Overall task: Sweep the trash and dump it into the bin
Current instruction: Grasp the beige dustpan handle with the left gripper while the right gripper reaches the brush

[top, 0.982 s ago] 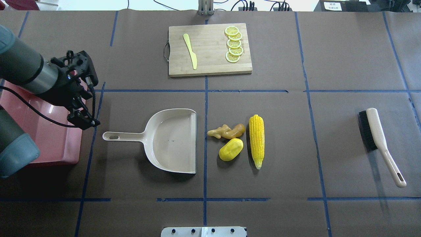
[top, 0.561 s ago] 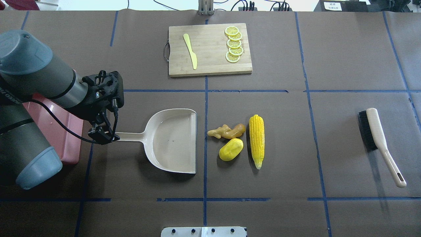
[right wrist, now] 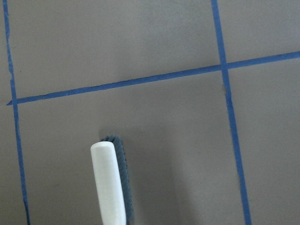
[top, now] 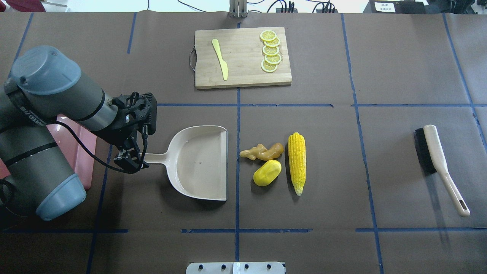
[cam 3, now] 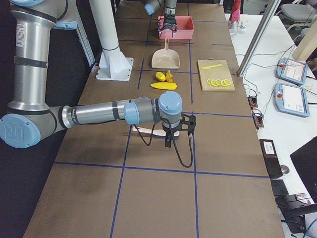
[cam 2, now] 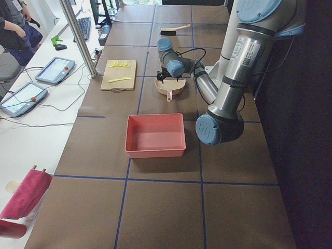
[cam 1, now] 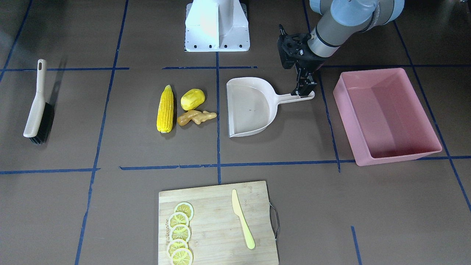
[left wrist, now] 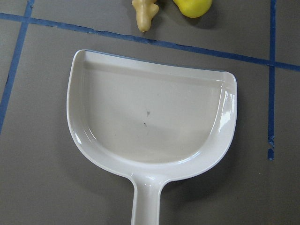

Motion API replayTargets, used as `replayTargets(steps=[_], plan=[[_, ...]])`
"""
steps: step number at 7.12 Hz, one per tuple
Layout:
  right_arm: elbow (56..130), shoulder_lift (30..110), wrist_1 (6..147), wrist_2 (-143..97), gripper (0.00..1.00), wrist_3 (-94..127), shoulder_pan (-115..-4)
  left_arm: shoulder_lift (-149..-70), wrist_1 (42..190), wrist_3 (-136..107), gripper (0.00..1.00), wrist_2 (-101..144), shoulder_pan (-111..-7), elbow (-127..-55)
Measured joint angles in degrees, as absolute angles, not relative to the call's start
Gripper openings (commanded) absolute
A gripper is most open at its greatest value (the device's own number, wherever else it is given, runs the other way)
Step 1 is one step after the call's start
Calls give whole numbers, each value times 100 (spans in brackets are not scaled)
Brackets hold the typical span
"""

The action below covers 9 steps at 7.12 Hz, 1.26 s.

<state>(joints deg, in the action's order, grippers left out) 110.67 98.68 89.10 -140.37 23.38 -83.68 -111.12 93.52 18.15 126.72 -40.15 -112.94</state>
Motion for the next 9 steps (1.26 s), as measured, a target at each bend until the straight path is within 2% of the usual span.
replayTargets(steps=[2,4,6,9], plan=[[11501,9917,8549,-13700,100,3720,-7544,-11076,9455,1930,99,12660,-4011,-11230],[11685,10223,7974,-13646,99,4334,-7217,-11052,9660,2061,99,12657,-4010,-11112],[11736,10739,7406,-13497,99,4627,-6835,-11054,9720,2081,99,12656,-4008,-11079],[11673,10893,7071,-12746,99,5277,-5672,-11067,9729,2083,99,12656,-4008,-11075]])
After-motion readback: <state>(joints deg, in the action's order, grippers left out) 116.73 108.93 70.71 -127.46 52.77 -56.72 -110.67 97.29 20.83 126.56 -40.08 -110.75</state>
